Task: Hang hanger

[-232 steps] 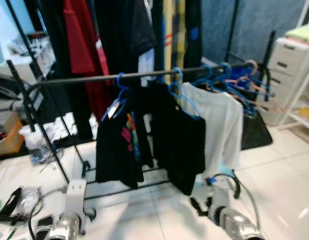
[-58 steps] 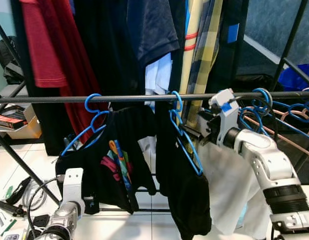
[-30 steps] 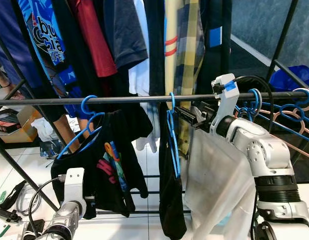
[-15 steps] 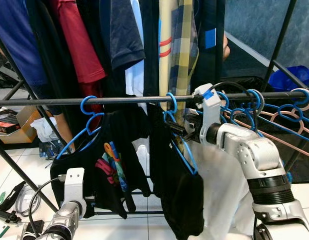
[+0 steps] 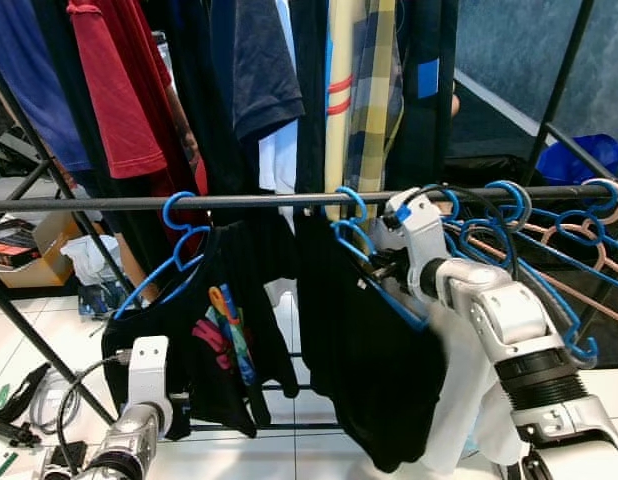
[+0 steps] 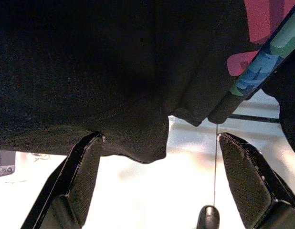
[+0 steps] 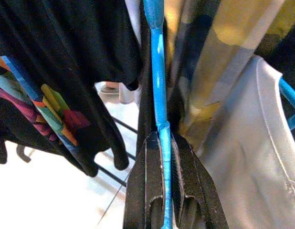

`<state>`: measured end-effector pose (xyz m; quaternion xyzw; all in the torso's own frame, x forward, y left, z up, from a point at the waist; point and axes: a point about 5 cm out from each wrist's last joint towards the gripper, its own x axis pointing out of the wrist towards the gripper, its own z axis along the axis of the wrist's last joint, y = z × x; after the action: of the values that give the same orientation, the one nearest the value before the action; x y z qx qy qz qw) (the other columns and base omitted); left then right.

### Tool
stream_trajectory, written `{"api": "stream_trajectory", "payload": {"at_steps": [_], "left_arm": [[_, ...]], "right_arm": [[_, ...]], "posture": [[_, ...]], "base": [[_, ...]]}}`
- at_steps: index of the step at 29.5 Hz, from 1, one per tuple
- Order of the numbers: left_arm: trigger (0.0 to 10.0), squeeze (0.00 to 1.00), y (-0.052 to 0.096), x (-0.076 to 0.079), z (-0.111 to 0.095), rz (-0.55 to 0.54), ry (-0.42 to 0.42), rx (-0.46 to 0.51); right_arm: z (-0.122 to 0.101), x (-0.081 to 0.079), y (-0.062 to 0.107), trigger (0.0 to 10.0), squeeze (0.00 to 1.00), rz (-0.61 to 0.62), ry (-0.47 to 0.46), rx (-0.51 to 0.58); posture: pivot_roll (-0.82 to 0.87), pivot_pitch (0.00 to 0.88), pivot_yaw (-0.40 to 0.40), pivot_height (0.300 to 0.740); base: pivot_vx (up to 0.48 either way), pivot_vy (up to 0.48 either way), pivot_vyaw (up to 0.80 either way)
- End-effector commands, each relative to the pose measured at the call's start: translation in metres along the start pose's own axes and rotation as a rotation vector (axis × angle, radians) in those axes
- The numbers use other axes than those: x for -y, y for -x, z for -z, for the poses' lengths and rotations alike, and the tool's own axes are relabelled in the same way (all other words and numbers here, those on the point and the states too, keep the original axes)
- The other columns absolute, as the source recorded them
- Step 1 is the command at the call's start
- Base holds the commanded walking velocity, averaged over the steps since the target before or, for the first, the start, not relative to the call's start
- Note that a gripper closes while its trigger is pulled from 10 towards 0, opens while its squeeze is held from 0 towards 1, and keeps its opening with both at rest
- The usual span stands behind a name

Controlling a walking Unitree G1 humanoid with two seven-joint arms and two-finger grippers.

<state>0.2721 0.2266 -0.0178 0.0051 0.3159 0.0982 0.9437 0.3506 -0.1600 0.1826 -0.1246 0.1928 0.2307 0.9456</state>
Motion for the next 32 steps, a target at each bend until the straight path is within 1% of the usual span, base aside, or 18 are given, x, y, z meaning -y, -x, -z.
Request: {"api": "stream_trajectory", "payload": {"at_steps": [1,3,4,7,8,11,12,13,15,16,18,22,25,26,27,29,31,32], "left_arm": [[10.0,0.0,0.001,-0.002,0.005,-0.009,0.009,-0.009],[10.0,0.0,0.001,-0.002,0.005,-0.009,0.009,-0.009],[10.0,0.0,0.001,-0.001,0.005,-0.01,0.009,-0.01],[10.0,0.0,0.001,-0.001,0.005,-0.01,0.009,-0.01],[10.0,0.0,0.001,-0.001,0.005,-0.01,0.009,-0.01],[10.0,0.0,0.001,-0.001,0.005,-0.01,0.01,-0.011],[10.0,0.0,0.001,-0.002,0.005,-0.015,0.013,-0.014],[10.0,0.0,0.001,-0.002,0.005,-0.015,0.013,-0.014],[10.0,0.0,0.001,-0.004,0.006,-0.031,0.021,-0.021],[10.0,0.0,0.001,-0.004,0.006,-0.031,0.021,-0.021],[10.0,0.0,0.001,-0.006,0.007,-0.047,0.027,-0.031],[10.0,0.0,0.001,-0.007,0.007,-0.054,0.022,-0.038],[10.0,0.0,0.001,-0.007,0.007,-0.054,0.022,-0.038],[10.0,0.0,0.001,-0.008,0.007,-0.055,0.021,-0.04],[10.0,0.0,0.001,-0.008,0.007,-0.055,0.021,-0.04],[10.0,0.0,0.001,-0.008,0.007,-0.054,0.015,-0.045],[10.0,0.0,0.001,-0.008,0.007,-0.054,0.015,-0.045],[10.0,0.0,0.001,-0.009,0.006,-0.052,0.014,-0.044]], "right_arm": [[0.0,-0.001,0.0,0.0,0.0,-0.004,0.021,0.004],[0.0,-0.001,0.0,0.0,0.0,-0.004,0.021,0.004],[-0.003,-0.003,0.0,0.0,0.0,-0.022,0.028,0.031],[-0.003,-0.003,0.0,0.0,0.0,-0.022,0.028,0.031],[-0.008,-0.008,0.0,0.0,0.0,-0.067,0.036,0.071],[-0.01,-0.01,0.001,0.0,0.0,-0.097,0.035,0.103],[-0.015,-0.01,0.004,0.0,0.0,-0.123,0.02,0.154],[-0.015,-0.01,0.004,0.0,0.0,-0.123,0.02,0.154],[-0.022,-0.007,0.01,0.0,0.0,-0.144,0.008,0.23],[-0.022,-0.007,0.01,0.0,0.0,-0.144,0.008,0.23],[-0.026,0.0,0.021,0.0,0.0,-0.17,0.04,0.277],[-0.021,0.003,0.032,0.0,0.0,-0.209,0.075,0.264],[-0.021,0.003,0.032,0.0,0.0,-0.209,0.075,0.264],[-0.016,0.002,0.036,0.0,0.0,-0.244,0.085,0.245],[-0.016,0.002,0.036,0.0,0.0,-0.244,0.085,0.245],[-0.003,-0.002,0.048,0.0,0.0,-0.323,0.124,0.191],[-0.003,-0.002,0.048,0.0,0.0,-0.323,0.124,0.191],[0.003,-0.003,0.055,0.0,0.0,-0.366,0.14,0.165]], "posture": [[-0.1,0.0,0.045,0.74],[-0.1,0.0,0.045,0.74],[-0.1,0.0,0.045,0.74],[-0.1,0.0,0.045,0.74],[-0.1,0.0,0.045,0.74],[-0.1,0.0,0.048,0.74],[-0.1,0.0,0.047,0.74],[-0.1,0.0,0.047,0.74],[-0.1,0.0,0.047,0.74],[-0.1,0.0,0.047,0.74],[-0.1,0.0,0.047,0.74],[-0.11,0.0,0.053,0.74],[-0.11,0.0,0.053,0.74],[-0.11,0.0,0.056,0.74],[-0.11,0.0,0.056,0.74],[-0.12,0.0,0.063,0.74],[-0.12,0.0,0.063,0.74],[-0.12,0.0,0.066,0.74]], "base": [[0.0,0.0,0.0],[0.0,0.0,0.0],[0.0,0.0,0.0],[0.0,0.0,0.0],[0.0,0.0,0.0],[0.0,0.0,0.0],[0.0,0.0,0.0],[0.0,0.0,0.0],[0.0,0.0,0.0],[0.0,0.0,0.0],[0.0,0.0,0.0],[0.0,0.0,0.0],[0.0,0.0,0.0],[0.0,0.0,0.0],[0.0,0.0,0.0],[-0.405,0.0,0.0],[-0.48,0.0,0.0],[-0.48,0.0,0.0]]}}
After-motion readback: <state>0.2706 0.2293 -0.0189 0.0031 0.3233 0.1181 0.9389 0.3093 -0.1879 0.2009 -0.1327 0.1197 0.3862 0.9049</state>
